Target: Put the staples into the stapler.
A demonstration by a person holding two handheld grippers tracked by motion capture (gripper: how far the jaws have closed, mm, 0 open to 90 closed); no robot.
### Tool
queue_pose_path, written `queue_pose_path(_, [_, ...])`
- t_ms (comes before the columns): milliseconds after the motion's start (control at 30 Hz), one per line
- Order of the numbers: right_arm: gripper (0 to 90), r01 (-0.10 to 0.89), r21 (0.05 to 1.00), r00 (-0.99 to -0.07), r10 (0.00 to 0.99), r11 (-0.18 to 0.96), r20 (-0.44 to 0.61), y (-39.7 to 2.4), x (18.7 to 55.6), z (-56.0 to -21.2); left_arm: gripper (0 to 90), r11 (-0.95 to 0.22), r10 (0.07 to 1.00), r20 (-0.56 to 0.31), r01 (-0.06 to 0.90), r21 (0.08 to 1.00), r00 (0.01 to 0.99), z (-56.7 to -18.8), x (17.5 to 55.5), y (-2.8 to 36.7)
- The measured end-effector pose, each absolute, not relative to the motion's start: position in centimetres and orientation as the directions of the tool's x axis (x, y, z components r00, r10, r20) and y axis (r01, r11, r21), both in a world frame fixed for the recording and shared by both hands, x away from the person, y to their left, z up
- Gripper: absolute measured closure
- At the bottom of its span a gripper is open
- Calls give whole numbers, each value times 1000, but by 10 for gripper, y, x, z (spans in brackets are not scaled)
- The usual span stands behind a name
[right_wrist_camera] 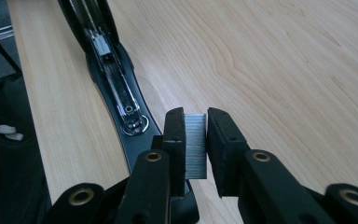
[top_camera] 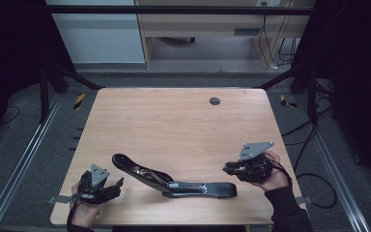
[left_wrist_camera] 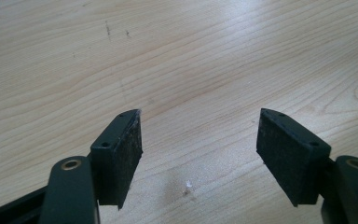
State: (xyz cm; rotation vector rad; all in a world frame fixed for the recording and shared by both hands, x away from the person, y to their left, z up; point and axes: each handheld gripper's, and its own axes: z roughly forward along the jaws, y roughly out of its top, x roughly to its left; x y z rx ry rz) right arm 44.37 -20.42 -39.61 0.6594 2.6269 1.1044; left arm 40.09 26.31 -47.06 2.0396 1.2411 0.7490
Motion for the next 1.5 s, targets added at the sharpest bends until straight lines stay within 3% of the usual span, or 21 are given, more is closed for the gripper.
queue_pose_path(333, [778,258,726,-916,401,637,-27,-183,448,-386,303,-353,909,137,555,753,393,-471,401,264])
queue_pose_path(1500, [779,182,681,-965,261,709,-15,-130,457,-393,301,-356,908,137,556,751,396,-472,402,264])
